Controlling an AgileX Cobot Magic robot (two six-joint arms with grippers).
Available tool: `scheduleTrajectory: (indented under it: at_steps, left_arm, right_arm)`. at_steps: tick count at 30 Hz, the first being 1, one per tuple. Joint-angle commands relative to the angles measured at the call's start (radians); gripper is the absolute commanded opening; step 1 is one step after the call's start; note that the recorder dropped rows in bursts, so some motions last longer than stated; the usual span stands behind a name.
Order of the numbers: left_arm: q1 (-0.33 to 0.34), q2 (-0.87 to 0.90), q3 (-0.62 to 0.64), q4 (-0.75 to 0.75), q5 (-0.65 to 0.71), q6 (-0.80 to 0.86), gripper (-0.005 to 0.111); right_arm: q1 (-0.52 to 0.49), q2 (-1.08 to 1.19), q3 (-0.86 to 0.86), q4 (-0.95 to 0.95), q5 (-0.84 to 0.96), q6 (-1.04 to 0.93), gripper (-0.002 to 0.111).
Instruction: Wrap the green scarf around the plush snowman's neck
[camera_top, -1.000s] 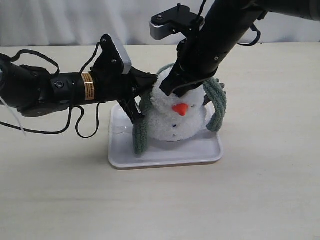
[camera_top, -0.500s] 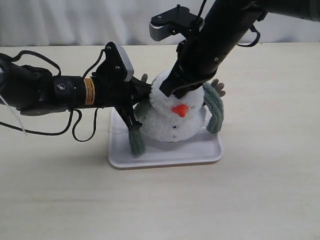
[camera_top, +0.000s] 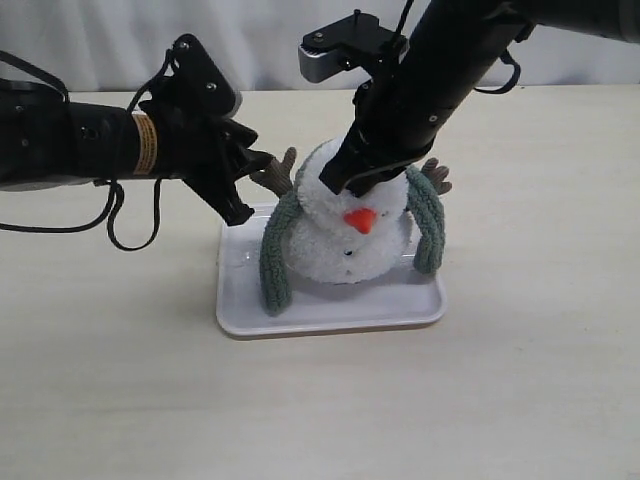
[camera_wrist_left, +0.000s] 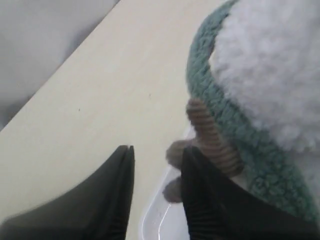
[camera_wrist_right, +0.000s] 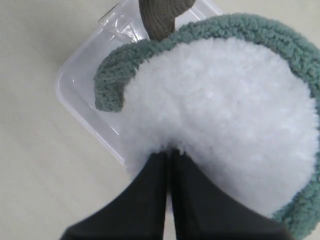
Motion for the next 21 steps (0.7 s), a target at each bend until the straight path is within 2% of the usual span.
scheduleTrajectory:
  at_steps: [1, 5, 9, 14, 17, 21]
  left_arm:
    - [0.001, 0.015, 0.020, 0.015, 0.043, -0.030, 0.033]
    - [0.001, 0.026, 0.030, 0.017, -0.004, -0.026, 0.033]
    - [0.010, 0.026, 0.030, 0.001, 0.012, -0.015, 0.033]
    - [0.070, 0.039, 0.030, -0.050, -0.047, -0.017, 0.033]
    - [0.101, 0.069, 0.030, -0.048, -0.133, -0.019, 0.033]
    - [0.109, 0.114, 0.030, -0.048, -0.277, -0.024, 0.033]
  right_arm:
    - [0.000, 0.002, 0.008, -0.011, -0.008, -0.012, 0.007]
    - [0.000, 0.002, 0.008, -0.011, -0.006, -0.021, 0.023]
    - [0.000, 0.002, 0.008, -0.011, -0.006, -0.010, 0.040]
    - [0.000, -0.018, 0.008, -0.011, -0.006, -0.010, 0.043]
    - [0.000, -0.049, 0.008, -0.011, -0.006, -0.010, 0.043]
    - [0.000, -0.102, 0.008, -0.013, -0.006, -0.006, 0.043]
